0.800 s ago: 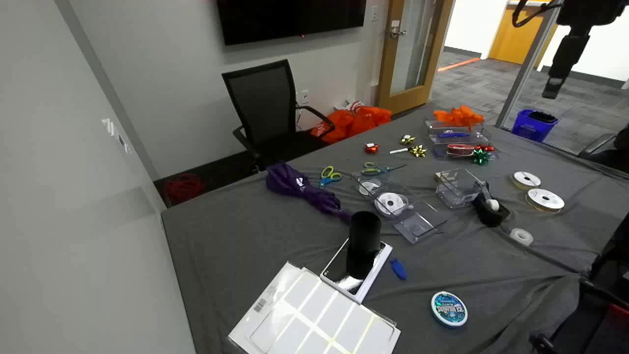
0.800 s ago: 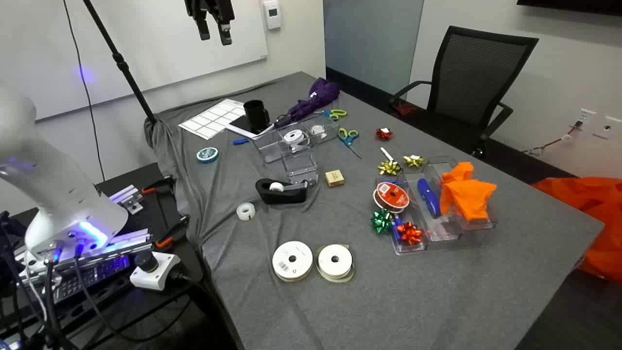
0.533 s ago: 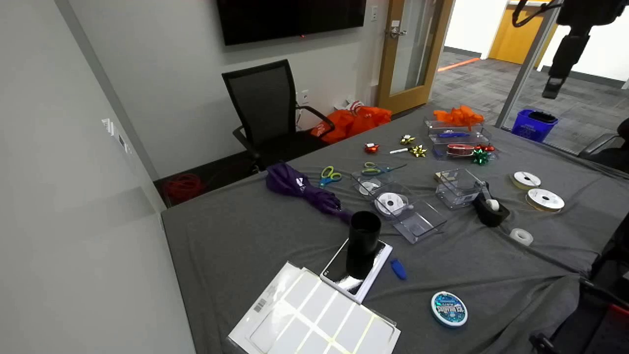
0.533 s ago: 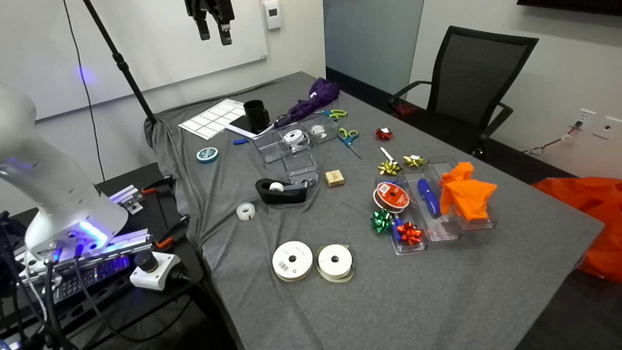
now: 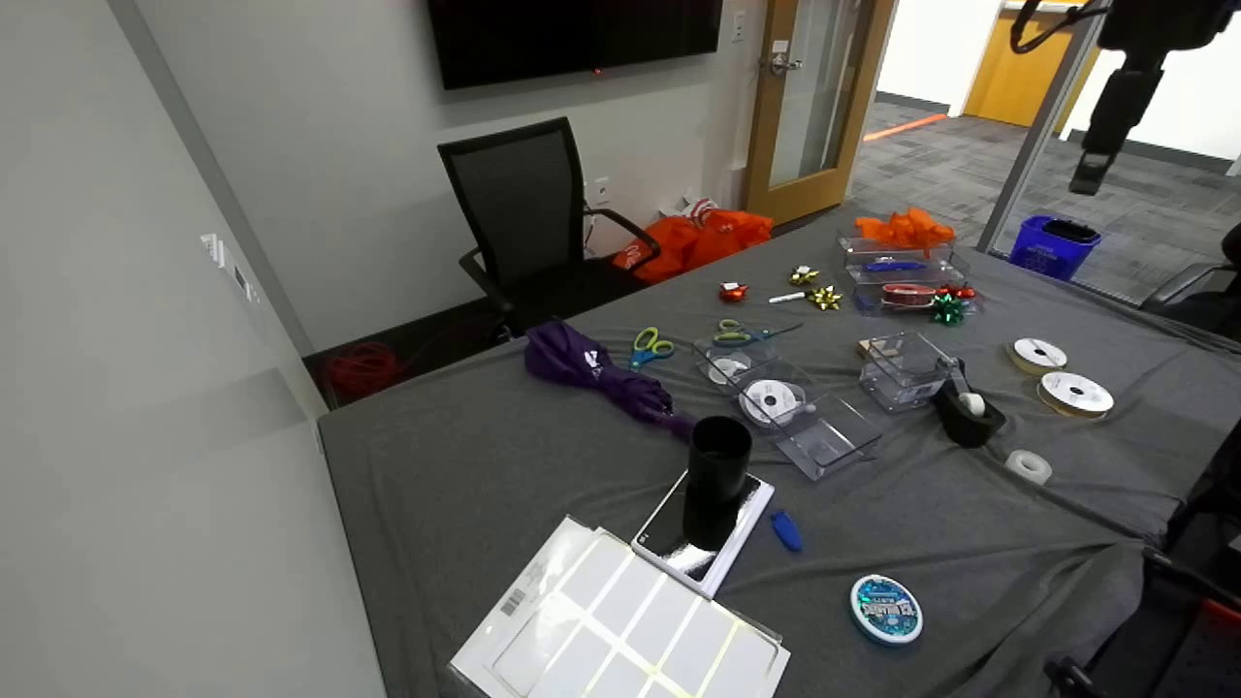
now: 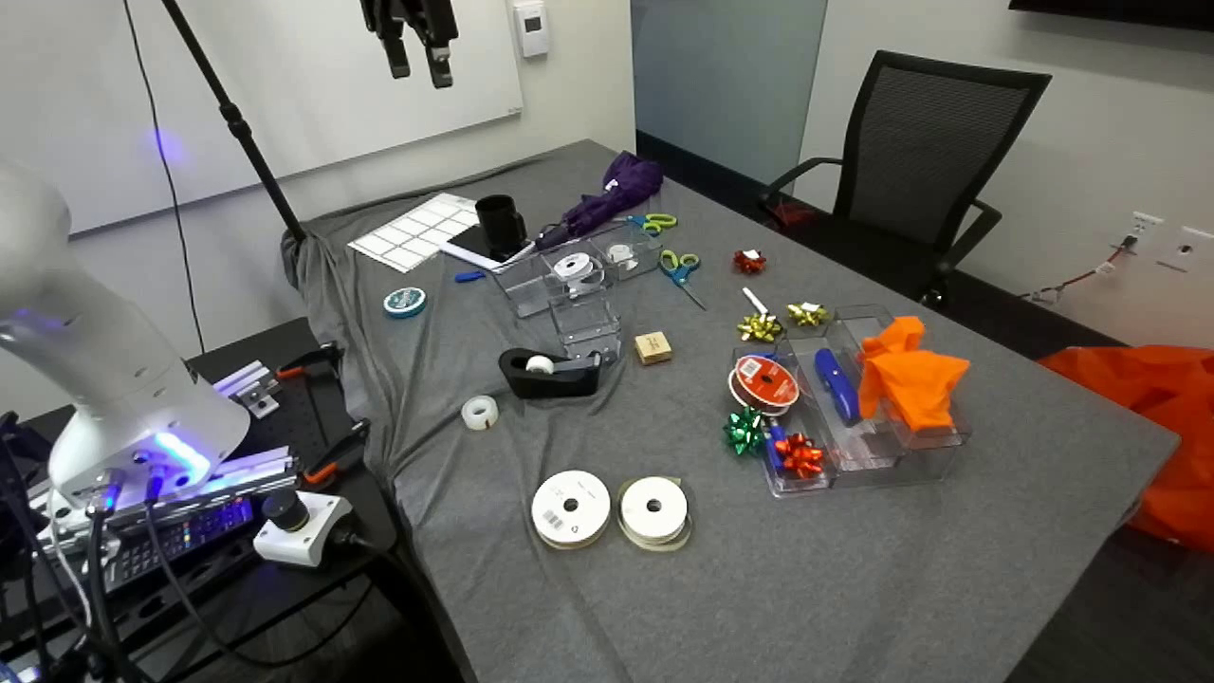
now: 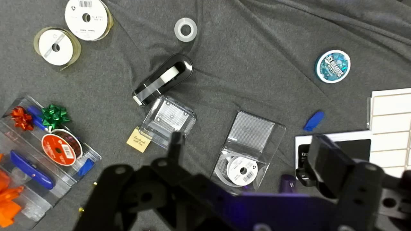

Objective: Move the empty pen holder to the right forward

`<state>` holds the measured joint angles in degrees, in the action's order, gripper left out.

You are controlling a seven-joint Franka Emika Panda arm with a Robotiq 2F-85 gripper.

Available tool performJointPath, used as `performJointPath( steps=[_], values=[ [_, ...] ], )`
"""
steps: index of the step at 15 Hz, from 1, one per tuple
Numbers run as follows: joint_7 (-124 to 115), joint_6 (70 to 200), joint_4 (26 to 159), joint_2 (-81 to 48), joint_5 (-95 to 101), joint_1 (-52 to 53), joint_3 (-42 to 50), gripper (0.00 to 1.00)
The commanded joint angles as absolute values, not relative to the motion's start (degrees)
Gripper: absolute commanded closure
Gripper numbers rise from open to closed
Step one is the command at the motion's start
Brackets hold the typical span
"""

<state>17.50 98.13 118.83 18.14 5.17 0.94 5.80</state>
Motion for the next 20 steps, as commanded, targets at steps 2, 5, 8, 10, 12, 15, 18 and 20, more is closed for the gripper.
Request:
performJointPath(
  steps=[2,5,8,10,12,15,18,20],
  values=[
    [19.1,100.3,116.3,12.7,4.2,0.5,5.9,0.0],
    [17.9,105.6,114.6,7.0,2.9,0.2,5.9,0.0],
    [16.3,112.2,112.7,0.6,0.2,-0.3,5.5,0.0],
    [14.8,114.8,111.7,-3.4,-1.8,-0.7,5.2,0.0],
    [12.6,115.2,110.8,-6.8,-3.8,-1.1,4.9,0.0],
    [10.9,116.5,110.6,-9.9,-6.8,-1.6,4.5,0.0],
    [11.4,122.4,111.0,-12.5,-7.6,-2.1,4.2,0.0],
    [11.7,124.7,111.5,-13.4,-4.9,-2.2,4.3,0.0]
  ],
)
